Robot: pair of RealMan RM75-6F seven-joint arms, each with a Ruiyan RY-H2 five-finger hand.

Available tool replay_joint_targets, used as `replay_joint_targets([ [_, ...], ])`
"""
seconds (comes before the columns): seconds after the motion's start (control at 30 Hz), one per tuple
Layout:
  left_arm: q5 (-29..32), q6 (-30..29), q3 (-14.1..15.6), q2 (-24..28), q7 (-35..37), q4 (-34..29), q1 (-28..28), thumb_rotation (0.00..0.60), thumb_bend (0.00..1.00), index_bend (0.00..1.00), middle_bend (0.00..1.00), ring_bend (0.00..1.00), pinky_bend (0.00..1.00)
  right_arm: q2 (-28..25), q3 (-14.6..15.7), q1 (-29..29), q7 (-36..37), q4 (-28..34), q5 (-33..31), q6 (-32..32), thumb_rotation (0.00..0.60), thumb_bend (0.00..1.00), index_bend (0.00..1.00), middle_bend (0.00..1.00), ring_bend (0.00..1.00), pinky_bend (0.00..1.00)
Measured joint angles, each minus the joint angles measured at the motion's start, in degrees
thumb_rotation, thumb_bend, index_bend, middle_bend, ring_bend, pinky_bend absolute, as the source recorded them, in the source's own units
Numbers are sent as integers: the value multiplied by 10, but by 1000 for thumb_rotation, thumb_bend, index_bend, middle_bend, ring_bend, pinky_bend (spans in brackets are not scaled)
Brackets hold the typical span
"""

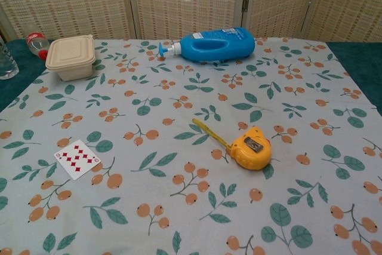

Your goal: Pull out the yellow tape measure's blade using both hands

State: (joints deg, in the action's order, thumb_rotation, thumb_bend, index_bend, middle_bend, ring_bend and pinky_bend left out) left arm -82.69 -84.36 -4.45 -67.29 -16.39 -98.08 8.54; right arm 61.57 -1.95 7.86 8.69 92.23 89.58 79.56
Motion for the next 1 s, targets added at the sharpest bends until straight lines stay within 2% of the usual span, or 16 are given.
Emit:
replay_joint_targets([
  [0.3,1,4,2,0,-3,-3,1,600,234,253,103,122,0,27,4,53,-29,2,5,-86,600,344,169,293,140,20],
  [0.5,0,5,4,-1,-5,-4,1,600,234,253,103,122,0,45,3,100,-43,10,-8,-171,596,351,163,306,140,20],
  [0.67,1,7,5,-1,-3,-5,1,600,234,252,103,122,0,70,-1,147,-47,20,-37,-253,450,359,126,267,117,15],
  [0.8,4,9,6,0,-3,-5,1,600,234,252,103,122,0,92,-3,181,-19,23,-47,-297,424,359,113,247,92,0],
  [1.0,9,15,4,-3,-2,1,4,600,234,251,103,122,0,122,-6,213,18,4,-59,-334,421,360,103,240,82,0],
])
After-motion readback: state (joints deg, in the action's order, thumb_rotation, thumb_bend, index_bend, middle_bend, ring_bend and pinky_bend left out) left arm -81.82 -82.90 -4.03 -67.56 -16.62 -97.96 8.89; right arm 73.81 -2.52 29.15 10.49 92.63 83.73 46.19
